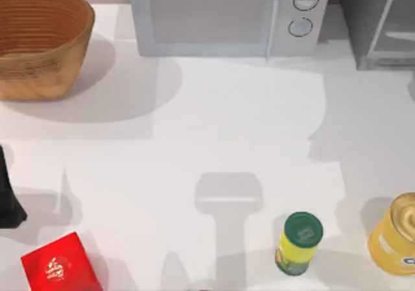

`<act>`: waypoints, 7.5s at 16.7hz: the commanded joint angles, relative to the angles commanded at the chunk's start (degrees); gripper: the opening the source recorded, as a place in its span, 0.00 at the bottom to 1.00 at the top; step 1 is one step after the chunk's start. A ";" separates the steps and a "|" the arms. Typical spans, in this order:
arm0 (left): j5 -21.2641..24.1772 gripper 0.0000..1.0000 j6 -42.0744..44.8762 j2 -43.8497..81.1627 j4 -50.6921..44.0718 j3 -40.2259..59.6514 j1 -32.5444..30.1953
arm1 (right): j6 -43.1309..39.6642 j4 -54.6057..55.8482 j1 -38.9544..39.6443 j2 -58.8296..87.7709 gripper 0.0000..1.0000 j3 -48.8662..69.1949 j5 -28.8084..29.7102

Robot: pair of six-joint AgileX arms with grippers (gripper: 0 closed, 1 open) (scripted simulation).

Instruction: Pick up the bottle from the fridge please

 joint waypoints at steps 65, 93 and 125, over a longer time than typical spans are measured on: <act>0.00 1.00 0.00 0.00 0.00 0.00 0.00 | -2.23 -28.74 5.52 14.11 0.00 35.67 13.32; 0.00 1.00 0.00 0.00 0.00 0.00 0.00 | -2.53 -40.33 10.38 -49.08 0.00 -13.87 17.27; 0.00 1.00 0.00 0.00 0.00 0.00 0.00 | 1.14 -29.15 32.53 -54.71 0.00 -28.43 38.41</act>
